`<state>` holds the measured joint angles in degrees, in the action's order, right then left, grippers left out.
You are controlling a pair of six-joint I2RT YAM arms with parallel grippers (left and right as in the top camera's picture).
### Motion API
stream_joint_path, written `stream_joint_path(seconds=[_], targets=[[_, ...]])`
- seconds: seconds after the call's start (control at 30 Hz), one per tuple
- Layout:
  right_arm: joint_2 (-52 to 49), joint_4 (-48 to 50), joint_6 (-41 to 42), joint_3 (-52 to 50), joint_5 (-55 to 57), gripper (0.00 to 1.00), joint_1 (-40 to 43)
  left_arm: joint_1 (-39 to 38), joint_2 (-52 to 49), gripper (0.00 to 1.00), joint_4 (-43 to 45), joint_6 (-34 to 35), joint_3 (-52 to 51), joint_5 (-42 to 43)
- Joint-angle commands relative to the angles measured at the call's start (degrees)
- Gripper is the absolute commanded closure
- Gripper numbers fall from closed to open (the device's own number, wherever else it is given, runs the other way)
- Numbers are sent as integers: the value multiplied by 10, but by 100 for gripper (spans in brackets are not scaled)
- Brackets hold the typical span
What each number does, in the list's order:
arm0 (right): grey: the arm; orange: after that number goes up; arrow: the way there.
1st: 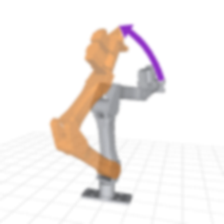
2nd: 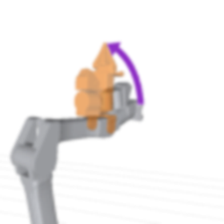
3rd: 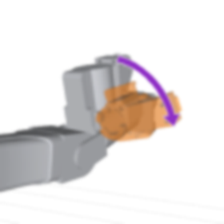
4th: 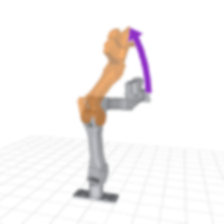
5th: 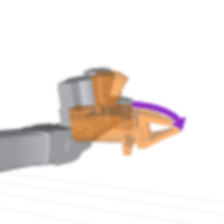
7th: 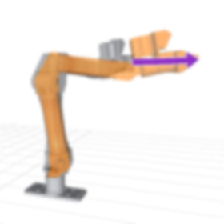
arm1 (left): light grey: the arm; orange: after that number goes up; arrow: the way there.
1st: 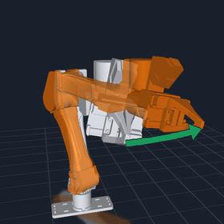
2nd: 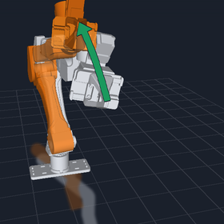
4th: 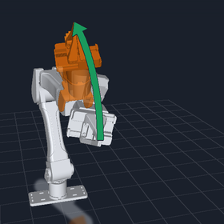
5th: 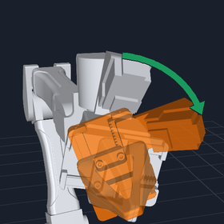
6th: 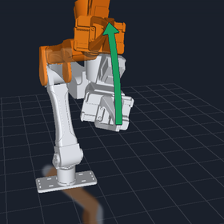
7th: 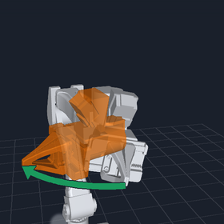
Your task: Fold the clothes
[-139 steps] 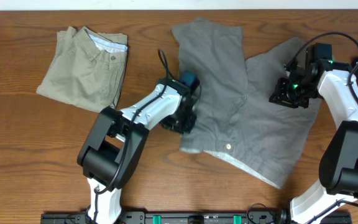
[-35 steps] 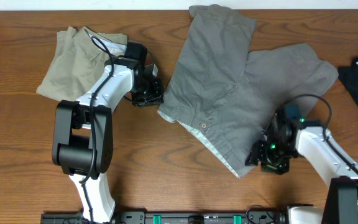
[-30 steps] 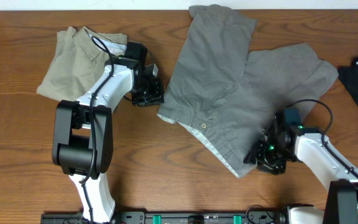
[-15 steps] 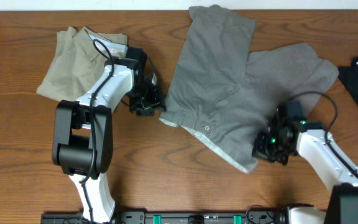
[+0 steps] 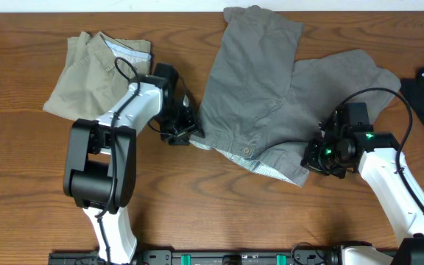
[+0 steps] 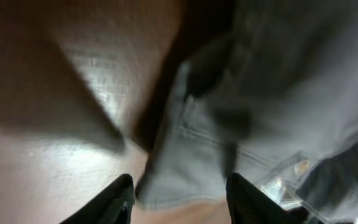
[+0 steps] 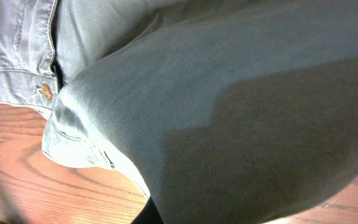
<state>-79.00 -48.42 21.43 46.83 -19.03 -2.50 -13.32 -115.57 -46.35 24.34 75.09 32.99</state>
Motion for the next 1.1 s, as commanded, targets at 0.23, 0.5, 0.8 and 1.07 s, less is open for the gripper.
stream_joint_path(seconds=[0.23,0.5,0.8,1.07], targets=[[4,-2,-18,6,6,99,-5,-10,14,50,67,185,-60,-56],[4,-7,-18,6,6,99,-5,-6,14,50,72,206,-60,30],[4,-9,-18,6,6,99,-5,-6,14,50,96,240,-60,64],[4,-10,-21,6,7,99,-5,-5,14,85,109,259,-60,-103]])
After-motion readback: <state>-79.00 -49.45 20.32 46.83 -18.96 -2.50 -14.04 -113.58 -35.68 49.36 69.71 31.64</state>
